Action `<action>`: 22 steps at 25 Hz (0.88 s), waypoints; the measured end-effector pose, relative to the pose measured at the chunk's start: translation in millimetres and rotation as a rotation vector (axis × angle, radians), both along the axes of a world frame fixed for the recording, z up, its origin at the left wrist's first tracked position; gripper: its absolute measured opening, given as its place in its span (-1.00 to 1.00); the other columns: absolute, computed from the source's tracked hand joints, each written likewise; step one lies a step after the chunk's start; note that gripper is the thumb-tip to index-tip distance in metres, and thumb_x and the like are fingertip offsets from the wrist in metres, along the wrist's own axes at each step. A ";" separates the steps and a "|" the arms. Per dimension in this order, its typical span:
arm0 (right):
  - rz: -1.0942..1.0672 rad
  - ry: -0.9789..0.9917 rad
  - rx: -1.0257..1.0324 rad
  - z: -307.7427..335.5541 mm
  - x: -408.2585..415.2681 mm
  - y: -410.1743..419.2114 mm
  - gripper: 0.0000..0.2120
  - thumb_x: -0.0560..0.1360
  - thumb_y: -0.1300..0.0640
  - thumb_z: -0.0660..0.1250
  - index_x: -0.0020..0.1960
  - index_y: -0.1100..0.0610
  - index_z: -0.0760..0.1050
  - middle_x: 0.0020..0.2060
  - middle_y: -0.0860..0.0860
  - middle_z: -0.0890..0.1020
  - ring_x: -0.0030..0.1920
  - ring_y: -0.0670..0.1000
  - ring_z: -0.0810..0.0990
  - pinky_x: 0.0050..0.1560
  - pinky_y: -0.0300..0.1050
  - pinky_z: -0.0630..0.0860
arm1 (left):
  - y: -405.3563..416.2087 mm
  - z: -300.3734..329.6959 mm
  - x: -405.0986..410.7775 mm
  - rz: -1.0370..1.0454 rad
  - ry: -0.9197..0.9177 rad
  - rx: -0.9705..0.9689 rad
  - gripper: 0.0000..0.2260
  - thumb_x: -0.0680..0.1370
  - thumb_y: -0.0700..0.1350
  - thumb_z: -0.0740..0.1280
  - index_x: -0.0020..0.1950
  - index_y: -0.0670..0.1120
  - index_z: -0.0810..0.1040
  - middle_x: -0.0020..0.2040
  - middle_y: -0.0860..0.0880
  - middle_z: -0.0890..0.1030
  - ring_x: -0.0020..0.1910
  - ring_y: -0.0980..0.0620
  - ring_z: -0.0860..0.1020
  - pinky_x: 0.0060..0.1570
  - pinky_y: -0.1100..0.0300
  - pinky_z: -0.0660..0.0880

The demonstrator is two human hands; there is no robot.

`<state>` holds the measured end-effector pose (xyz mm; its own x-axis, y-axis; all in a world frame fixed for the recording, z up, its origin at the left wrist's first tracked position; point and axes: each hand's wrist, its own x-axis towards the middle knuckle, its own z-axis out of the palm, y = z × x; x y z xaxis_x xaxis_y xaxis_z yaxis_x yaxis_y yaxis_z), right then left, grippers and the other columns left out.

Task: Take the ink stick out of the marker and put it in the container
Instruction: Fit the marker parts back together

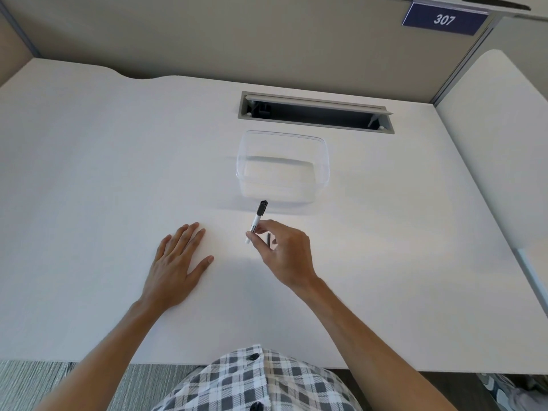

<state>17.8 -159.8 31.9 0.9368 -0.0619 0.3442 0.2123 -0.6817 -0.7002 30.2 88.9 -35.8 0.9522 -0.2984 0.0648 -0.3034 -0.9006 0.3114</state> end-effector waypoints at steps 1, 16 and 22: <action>-0.003 -0.027 0.021 2.8 1.1 0.6 -0.88 0.51 -0.03 0.41 -0.07 0.02 0.63 -0.17 -0.15 0.73 -0.40 -0.21 0.45 -0.27 -0.05 0.56 | -0.2 0.1 0.2 0.001 -0.001 0.000 -0.40 0.59 0.27 -0.02 0.57 0.01 0.17 0.59 0.03 0.16 0.58 0.02 0.08 0.52 0.05 -0.03; 0.094 -0.012 -0.069 -31.4 -9.3 18.6 -0.88 0.49 0.10 0.41 -0.05 0.15 0.63 -0.21 -0.05 0.75 -0.28 0.01 0.71 -0.34 -0.01 0.62 | -0.1 -1.0 -0.5 0.006 -0.010 -0.002 -0.39 0.59 0.27 -0.02 0.56 0.00 0.19 0.59 0.02 0.19 0.57 0.01 0.10 0.53 0.03 0.00; 0.021 -0.065 0.084 -5.4 -0.8 8.7 -0.89 0.52 0.06 0.41 -0.12 0.10 0.64 -0.21 -0.12 0.73 -0.42 -0.40 0.42 -0.28 -0.40 0.39 | 0.2 -2.3 -0.3 0.004 -0.003 0.009 -0.39 0.59 0.27 -0.02 0.57 0.01 0.16 0.59 0.03 0.16 0.58 0.02 0.08 0.53 0.06 -0.03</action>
